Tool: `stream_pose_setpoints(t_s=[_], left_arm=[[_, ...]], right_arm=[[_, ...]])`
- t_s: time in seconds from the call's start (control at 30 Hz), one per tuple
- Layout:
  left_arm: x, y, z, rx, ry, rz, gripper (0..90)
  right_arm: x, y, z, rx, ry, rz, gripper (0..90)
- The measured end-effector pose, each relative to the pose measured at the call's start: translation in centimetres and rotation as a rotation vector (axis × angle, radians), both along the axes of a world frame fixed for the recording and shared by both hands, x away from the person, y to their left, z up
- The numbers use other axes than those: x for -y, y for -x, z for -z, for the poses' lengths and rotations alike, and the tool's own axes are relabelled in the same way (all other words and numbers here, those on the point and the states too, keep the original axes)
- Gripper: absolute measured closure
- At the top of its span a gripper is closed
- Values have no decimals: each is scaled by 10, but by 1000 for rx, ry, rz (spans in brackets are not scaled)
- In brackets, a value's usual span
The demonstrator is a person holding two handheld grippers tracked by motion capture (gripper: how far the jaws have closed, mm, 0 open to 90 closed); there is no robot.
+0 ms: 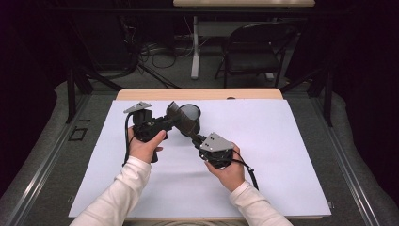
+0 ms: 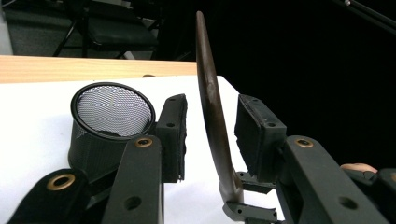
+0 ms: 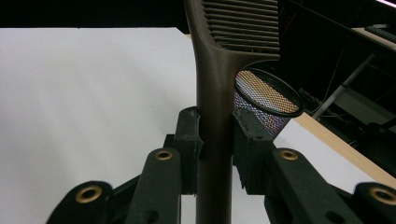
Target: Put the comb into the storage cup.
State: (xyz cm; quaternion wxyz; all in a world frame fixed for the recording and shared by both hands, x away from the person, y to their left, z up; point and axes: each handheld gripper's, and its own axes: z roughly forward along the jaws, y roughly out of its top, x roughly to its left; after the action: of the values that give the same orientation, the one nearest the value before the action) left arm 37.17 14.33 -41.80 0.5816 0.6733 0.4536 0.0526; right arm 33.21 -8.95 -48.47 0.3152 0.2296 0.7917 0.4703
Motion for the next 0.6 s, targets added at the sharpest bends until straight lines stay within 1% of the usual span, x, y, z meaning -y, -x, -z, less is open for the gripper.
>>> stream_pose_setpoints(t_s=[0.23, 0.33, 0.43, 0.47, 0.53, 0.6], left_arm=[[1, -1, 1, -7, 7, -3, 671], [2, -1, 1, -14, 21, -4, 687], [2, -1, 1, -16, 24, -5, 707], [2, -1, 1, -23, 35, 0, 709], [2, -2, 2, -29, 42, 3, 720], [3, -2, 2, -31, 36, 5, 730]], right_arm=[[0, 0, 1, 0, 0, 1, 730], [0, 0, 1, 0, 0, 0, 730], [0, 0, 1, -1, 0, 0, 730], [-1, 0, 1, -1, 1, 0, 730], [-1, 0, 1, -1, 2, -1, 730], [-1, 0, 1, -3, 1, -2, 729]])
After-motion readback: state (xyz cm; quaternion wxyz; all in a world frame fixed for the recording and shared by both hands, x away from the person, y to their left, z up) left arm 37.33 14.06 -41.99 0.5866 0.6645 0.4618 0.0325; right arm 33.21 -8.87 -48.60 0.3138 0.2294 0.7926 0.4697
